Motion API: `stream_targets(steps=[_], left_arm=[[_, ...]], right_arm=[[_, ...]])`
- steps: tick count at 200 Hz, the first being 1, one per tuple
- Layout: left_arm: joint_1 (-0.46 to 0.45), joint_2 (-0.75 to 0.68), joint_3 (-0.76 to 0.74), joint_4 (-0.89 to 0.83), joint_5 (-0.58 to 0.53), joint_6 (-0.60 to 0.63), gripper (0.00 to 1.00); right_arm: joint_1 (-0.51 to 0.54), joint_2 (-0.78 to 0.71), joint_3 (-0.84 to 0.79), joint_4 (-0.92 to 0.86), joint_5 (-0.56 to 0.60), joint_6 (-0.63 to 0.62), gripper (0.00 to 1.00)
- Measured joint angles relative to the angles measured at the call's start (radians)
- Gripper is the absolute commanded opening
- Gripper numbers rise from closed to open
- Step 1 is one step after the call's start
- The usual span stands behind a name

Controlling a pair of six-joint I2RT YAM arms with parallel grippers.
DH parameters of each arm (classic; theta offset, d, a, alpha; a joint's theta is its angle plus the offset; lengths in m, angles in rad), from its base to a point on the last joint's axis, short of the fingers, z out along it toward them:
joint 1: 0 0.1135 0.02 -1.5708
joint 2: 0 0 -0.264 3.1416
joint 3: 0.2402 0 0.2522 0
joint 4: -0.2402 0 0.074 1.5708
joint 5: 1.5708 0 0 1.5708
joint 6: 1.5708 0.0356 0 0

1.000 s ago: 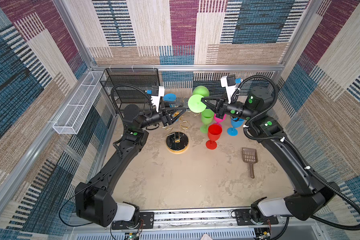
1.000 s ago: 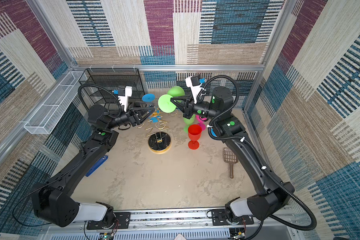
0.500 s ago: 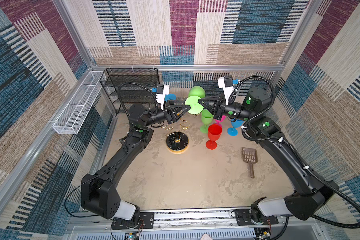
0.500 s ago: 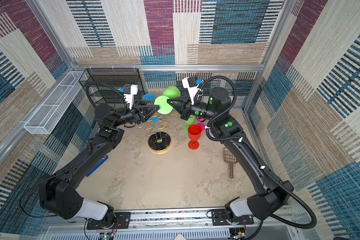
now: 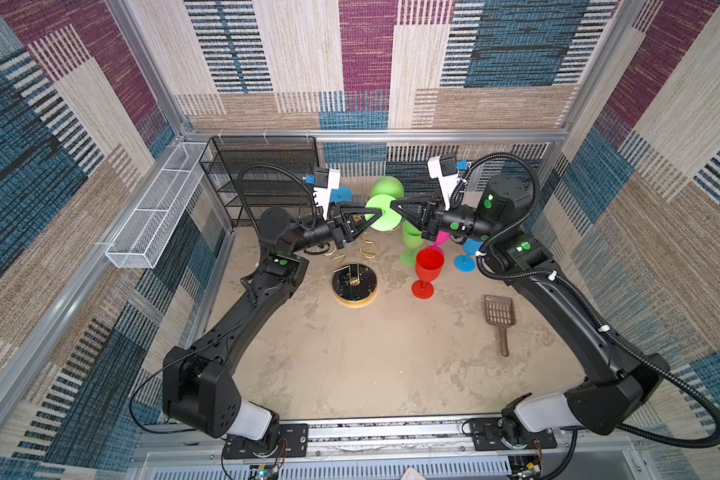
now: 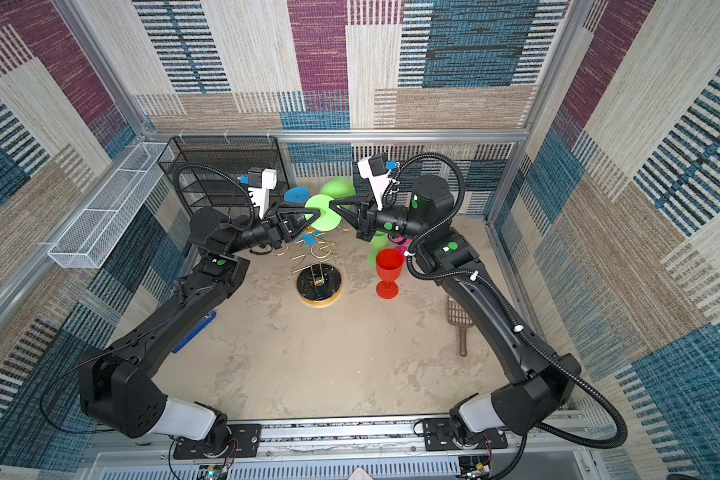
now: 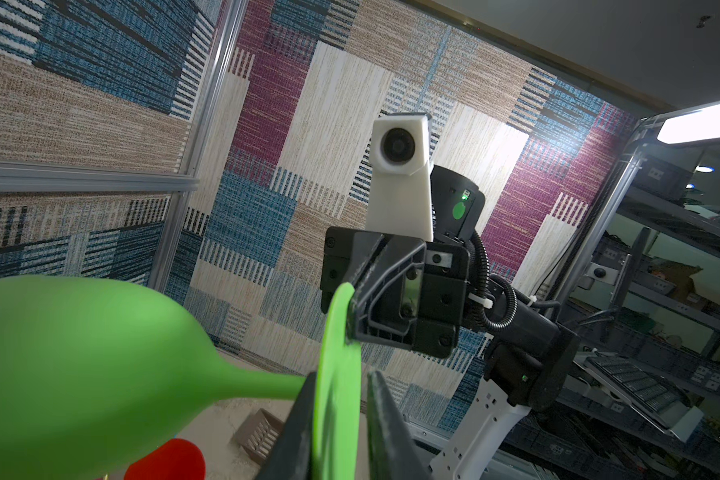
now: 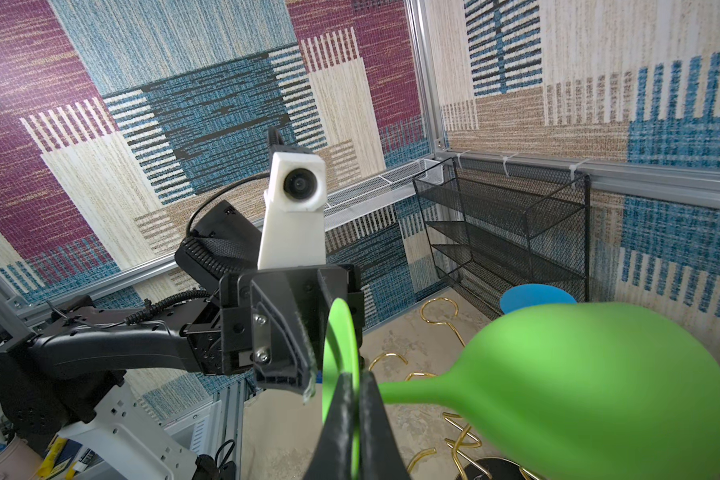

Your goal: Take the wine glass off the wine glass rack

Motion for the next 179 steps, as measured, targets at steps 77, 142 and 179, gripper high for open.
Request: stream_targets(steps=[77, 142, 179], left_arm=[[0.0, -0.005, -0.002, 0.007, -0.011, -0.035, 0.0], [-0.003, -0.109, 0.044, -0.194, -0.04, -0.049, 0.0], [0.006, -0.133, 0.112, -0.386, -0.047, -0.048, 0.0]], right_arm=[[0.005, -0.002, 0.001, 0.012, 0.003, -0.005, 0.3], [0.007, -0.223, -0.159, 0.048, 0.228, -0.119, 1.0], [0.006, -0.322, -0.32, 0.137, 0.332, -0.246, 0.99]])
